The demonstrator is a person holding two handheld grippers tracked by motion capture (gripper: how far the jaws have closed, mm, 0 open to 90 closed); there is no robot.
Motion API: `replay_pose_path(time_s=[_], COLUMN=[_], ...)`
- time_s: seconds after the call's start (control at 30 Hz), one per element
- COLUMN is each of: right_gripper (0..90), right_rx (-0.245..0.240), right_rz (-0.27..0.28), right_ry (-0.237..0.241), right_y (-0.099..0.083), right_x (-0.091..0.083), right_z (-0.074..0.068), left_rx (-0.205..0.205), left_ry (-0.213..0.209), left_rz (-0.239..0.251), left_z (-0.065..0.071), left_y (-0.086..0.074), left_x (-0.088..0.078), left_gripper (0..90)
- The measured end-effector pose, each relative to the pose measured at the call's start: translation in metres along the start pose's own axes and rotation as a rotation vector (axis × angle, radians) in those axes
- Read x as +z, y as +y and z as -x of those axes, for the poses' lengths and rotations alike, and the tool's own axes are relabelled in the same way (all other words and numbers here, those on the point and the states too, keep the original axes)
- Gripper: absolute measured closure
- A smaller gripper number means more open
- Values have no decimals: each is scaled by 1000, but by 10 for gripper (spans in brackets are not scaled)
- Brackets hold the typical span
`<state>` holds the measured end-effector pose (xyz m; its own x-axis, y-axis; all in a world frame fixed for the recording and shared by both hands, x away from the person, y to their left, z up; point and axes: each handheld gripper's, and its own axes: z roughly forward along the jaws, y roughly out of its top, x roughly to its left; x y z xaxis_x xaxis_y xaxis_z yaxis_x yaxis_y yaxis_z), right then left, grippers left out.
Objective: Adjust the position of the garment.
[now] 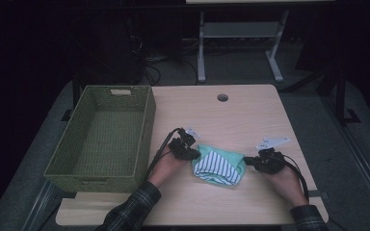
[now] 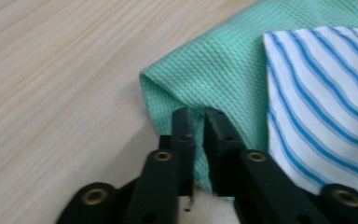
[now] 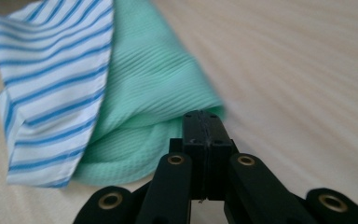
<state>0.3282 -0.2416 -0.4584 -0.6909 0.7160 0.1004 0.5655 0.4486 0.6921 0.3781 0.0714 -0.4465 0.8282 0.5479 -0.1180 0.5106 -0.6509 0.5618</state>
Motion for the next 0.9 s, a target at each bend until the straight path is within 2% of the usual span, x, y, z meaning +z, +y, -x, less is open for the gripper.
replay_pose_path(time_s=[0.17, 0.3, 0.4, 0.6, 0.77, 0.9], right_gripper=[893, 893, 893, 893, 886, 884], right_rx=[16, 19, 23, 11, -10, -25], right_rz=[38, 27, 15, -6, -30, -34], right_ry=[-16, -18, -10, 13, 27, 45], right_y=[12, 19, 23, 22, 18, 13], right_x=[-4, 6, 16, 28, 28, 25], right_z=[17, 27, 30, 29, 22, 17], left_rx=[6, 13, 20, 33, 29, 30], left_ry=[25, 49, 41, 27, 33, 32], left_rz=[9, 25, 23, 15, 9, -12], left_z=[9, 18, 25, 36, 39, 42], left_y=[-11, -19, -28, -44, -51, -53], left_x=[-12, -21, -27, -31, -32, -30], left_gripper=[619, 532, 469, 351, 228, 162])
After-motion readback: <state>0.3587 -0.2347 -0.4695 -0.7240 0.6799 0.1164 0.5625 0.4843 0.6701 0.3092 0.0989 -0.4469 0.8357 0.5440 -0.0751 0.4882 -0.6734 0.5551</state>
